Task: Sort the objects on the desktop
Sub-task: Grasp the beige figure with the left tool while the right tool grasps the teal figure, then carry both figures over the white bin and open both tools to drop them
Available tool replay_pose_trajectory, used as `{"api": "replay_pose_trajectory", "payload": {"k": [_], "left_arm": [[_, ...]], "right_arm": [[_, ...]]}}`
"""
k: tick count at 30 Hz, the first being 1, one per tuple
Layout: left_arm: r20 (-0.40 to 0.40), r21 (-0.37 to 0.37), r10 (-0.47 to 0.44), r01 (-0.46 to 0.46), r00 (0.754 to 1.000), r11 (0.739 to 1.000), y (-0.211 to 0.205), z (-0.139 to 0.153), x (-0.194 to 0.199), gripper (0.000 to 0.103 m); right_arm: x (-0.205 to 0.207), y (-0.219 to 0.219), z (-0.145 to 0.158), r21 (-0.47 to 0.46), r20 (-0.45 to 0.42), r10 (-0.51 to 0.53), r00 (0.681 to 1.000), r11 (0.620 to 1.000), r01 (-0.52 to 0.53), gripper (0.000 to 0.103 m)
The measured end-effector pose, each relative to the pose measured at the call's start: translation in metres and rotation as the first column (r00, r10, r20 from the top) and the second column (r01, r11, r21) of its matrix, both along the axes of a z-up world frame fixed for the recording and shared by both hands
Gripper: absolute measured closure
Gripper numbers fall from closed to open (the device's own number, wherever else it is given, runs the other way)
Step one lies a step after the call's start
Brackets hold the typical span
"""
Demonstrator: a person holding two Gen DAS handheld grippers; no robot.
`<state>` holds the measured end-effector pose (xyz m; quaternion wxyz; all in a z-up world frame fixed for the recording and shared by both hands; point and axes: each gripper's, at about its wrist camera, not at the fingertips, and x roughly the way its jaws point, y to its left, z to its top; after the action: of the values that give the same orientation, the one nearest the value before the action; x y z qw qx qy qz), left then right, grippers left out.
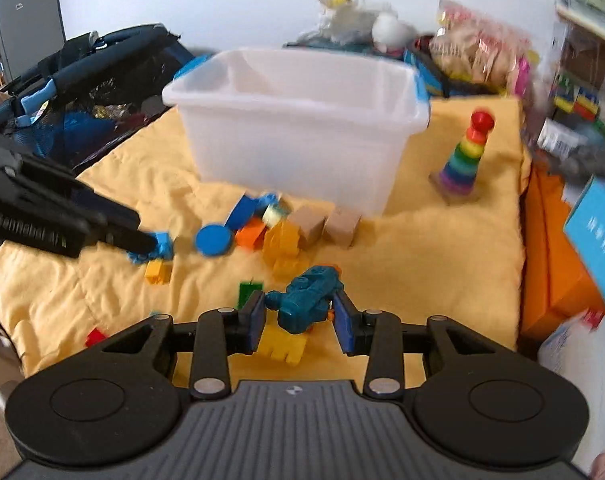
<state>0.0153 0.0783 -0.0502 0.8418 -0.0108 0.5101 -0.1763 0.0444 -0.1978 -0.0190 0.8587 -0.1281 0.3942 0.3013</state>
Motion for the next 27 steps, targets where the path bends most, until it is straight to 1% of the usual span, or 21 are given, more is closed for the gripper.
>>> {"api": "replay_pose_trajectory", "payload": {"k": [1, 2, 3, 4, 5, 8, 9, 10, 11, 14, 17, 19, 21, 22, 25, 27], "left_arm": [[-0.040, -0.002, 0.008, -0.008, 0.999, 1.000, -0.001, -0.006, -0.001, 0.058], [-0.087, -0.022, 0.024, -0.026, 0.996, 0.999, 0.001, -0.014, -0.002, 0.058], [-0.149, -0.058, 0.040, -0.049, 0.988, 0.997, 0.002, -0.023, -0.001, 0.058], [-0.200, -0.072, 0.055, -0.071, 0.978, 0.995, 0.003, -0.031, 0.001, 0.058], [-0.229, -0.078, 0.069, -0.089, 0.971, 0.993, 0.002, -0.037, 0.002, 0.058], [-0.253, -0.090, 0.078, -0.104, 0.964, 0.991, -0.004, -0.056, 0.010, 0.060], [-0.247, -0.090, 0.078, -0.103, 0.966, 0.991, -0.007, -0.061, 0.012, 0.067], [-0.193, -0.085, 0.066, -0.083, 0.979, 0.993, -0.011, -0.061, 0.011, 0.076], [-0.179, -0.064, 0.052, -0.065, 0.982, 0.996, -0.014, -0.060, 0.011, 0.077], [-0.121, -0.068, 0.004, -0.012, 0.993, 0.998, -0.019, -0.045, -0.001, 0.077], [-0.027, -0.032, -0.028, 0.027, 0.999, 0.999, -0.023, -0.016, -0.007, 0.077], [0.039, -0.036, -0.024, 0.025, 0.999, 0.999, -0.019, 0.010, -0.002, 0.077], [0.127, -0.046, -0.003, 0.009, 0.992, 0.999, -0.015, 0.039, 0.006, 0.077], [0.174, -0.058, 0.015, -0.005, 0.985, 0.998, -0.011, 0.055, 0.011, 0.077], [0.293, -0.071, 0.059, -0.040, 0.954, 0.997, 0.002, 0.095, 0.031, 0.076], [0.355, -0.060, 0.086, -0.069, 0.931, 0.996, 0.009, 0.116, 0.050, 0.076]], "right_arm": [[-0.002, -0.002, -0.005, 0.002, -0.023, -0.004, 1.000, 1.000, 0.004, 0.063], [-0.005, -0.003, -0.009, -0.002, -0.037, -0.006, 0.999, 1.000, 0.006, 0.063], [-0.008, -0.004, -0.013, -0.010, -0.045, -0.006, 0.999, 1.000, 0.006, 0.063], [-0.011, -0.005, -0.016, -0.018, -0.050, -0.005, 0.999, 1.000, 0.005, 0.063], [-0.014, -0.006, -0.019, -0.026, -0.055, -0.006, 0.998, 1.000, 0.004, 0.063], [-0.020, -0.006, -0.024, -0.037, -0.069, -0.001, 0.998, 0.999, -0.002, 0.063], [-0.022, -0.005, -0.025, -0.038, -0.071, 0.002, 0.997, 0.999, -0.005, 0.063], [-0.024, -0.005, -0.026, -0.042, -0.070, 0.006, 0.998, 0.999, -0.009, 0.063], [-0.025, -0.004, -0.027, -0.049, -0.067, 0.010, 0.998, 0.999, -0.013, 0.063], [-0.031, -0.001, -0.033, -0.080, -0.054, 0.029, 0.998, 0.996, -0.033, 0.063], [-0.035, 0.000, -0.035, -0.092, -0.046, 0.042, 0.998, 0.995, -0.047, 0.063], [-0.033, -0.001, -0.031, -0.082, -0.038, 0.038, 0.999, 0.996, -0.041, 0.063], [-0.028, 0.000, -0.023, -0.066, -0.016, 0.033, 0.999, 0.997, -0.034, 0.063], [-0.023, 0.000, -0.017, -0.052, -0.002, 0.033, 0.999, 0.998, -0.033, 0.063], [-0.004, 0.004, 0.010, -0.003, 0.075, 0.029, 0.997, 1.000, -0.029, 0.063], [0.012, 0.007, 0.031, 0.043, 0.138, 0.022, 0.990, 0.999, -0.028, 0.063]]}}
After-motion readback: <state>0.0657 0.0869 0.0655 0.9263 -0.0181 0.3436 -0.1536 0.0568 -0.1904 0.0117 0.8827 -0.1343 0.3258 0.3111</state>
